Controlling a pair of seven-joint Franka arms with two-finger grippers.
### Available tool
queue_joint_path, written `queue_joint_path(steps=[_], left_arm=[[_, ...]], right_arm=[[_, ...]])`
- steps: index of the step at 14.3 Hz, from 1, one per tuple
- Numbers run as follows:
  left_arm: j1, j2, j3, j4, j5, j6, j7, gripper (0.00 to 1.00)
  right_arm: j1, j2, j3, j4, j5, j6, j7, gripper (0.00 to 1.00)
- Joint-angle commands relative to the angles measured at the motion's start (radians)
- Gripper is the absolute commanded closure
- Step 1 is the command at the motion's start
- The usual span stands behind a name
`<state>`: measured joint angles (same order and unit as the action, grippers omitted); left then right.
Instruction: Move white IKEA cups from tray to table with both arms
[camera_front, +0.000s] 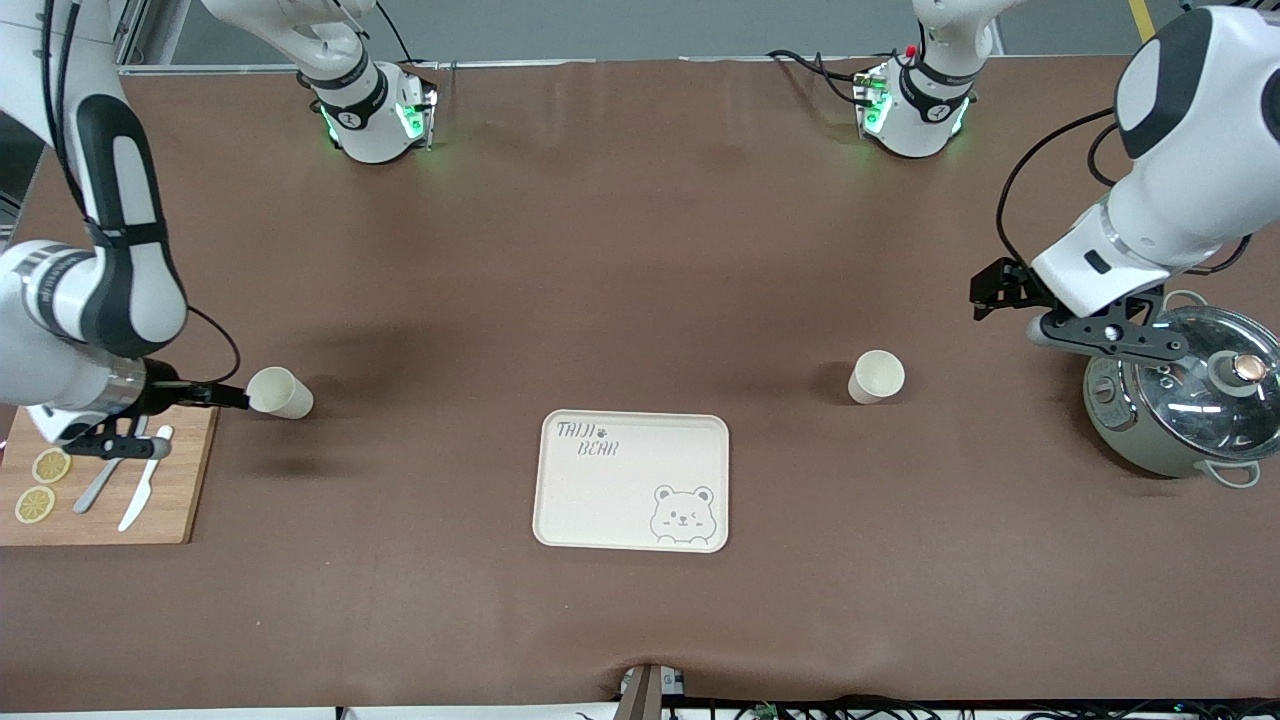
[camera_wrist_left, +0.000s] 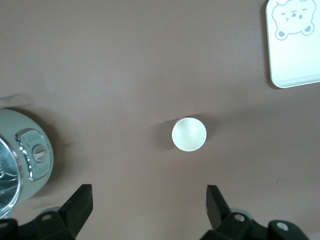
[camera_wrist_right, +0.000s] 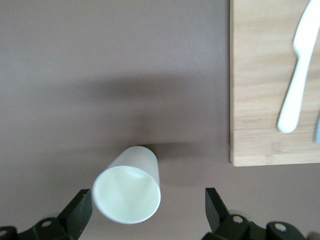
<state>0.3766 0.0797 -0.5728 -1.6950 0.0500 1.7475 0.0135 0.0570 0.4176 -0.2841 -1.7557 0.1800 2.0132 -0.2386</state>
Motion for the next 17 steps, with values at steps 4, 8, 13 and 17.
queue_joint_path(steps=[4,8,13,17], left_arm=[[-0.272,-0.005,0.273,0.024,-0.013,-0.028,-0.021,0.00],[-0.403,-0.006,0.416,0.049,-0.019,-0.029,-0.040,0.00],[-0.435,-0.002,0.416,0.052,-0.015,-0.028,-0.044,0.00],[-0.435,-0.008,0.404,0.060,-0.018,-0.028,-0.063,0.00]], right_arm=[[-0.013,0.027,0.013,0.352,-0.071,-0.310,0.004,0.00],[-0.005,0.003,0.014,0.455,-0.137,-0.422,0.027,0.00],[-0.005,-0.144,0.019,0.443,-0.134,-0.519,0.031,0.00],[-0.008,-0.267,0.019,0.346,-0.129,-0.544,0.030,0.00]])
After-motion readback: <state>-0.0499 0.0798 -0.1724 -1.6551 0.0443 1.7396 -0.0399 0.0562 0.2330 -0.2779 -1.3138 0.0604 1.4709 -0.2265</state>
